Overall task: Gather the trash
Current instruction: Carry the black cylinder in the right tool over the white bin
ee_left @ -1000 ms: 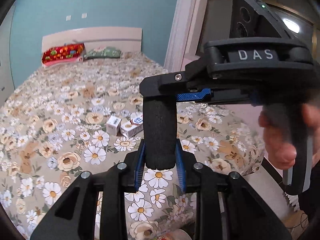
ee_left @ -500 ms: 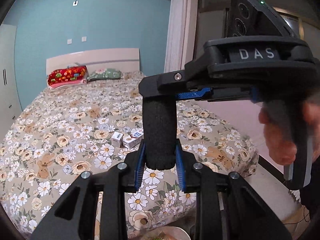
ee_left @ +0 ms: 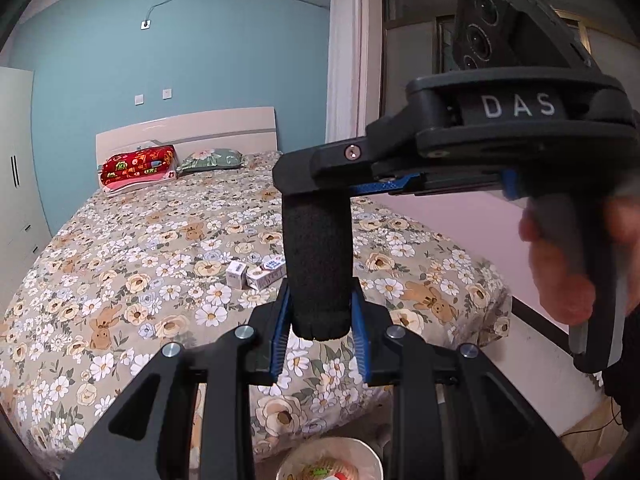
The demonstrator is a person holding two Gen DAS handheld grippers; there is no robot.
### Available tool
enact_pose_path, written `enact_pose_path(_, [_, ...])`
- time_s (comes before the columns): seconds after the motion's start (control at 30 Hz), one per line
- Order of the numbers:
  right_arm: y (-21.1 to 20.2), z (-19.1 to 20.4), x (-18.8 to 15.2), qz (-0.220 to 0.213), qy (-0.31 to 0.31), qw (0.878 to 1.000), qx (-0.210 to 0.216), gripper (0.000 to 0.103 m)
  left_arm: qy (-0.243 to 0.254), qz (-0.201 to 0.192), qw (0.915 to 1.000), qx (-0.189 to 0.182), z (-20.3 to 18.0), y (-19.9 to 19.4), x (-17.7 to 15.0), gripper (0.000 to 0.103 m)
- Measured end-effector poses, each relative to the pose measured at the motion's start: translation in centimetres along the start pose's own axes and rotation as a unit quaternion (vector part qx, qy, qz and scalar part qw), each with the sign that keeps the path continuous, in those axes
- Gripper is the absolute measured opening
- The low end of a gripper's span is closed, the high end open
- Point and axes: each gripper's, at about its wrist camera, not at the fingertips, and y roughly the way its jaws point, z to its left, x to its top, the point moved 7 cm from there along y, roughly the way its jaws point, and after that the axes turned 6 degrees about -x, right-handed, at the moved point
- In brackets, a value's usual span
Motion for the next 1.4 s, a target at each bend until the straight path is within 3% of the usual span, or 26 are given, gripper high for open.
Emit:
enact_pose_path(0.6, [3.5,-3.1,-9.1,0.047,0.043,0.998,-0.013,0.031,-0.016,0.059,0.9978,-0.024,-1.6,2.1,-8.3,0.030])
enact_pose_path(1.4, [11.5,-8.8,-19.6,0.132,0.127,0.983,-0.017,0.031,-0.072,0.148,0.9846,-0.059,-1.3,7.5,-19.4,0.029])
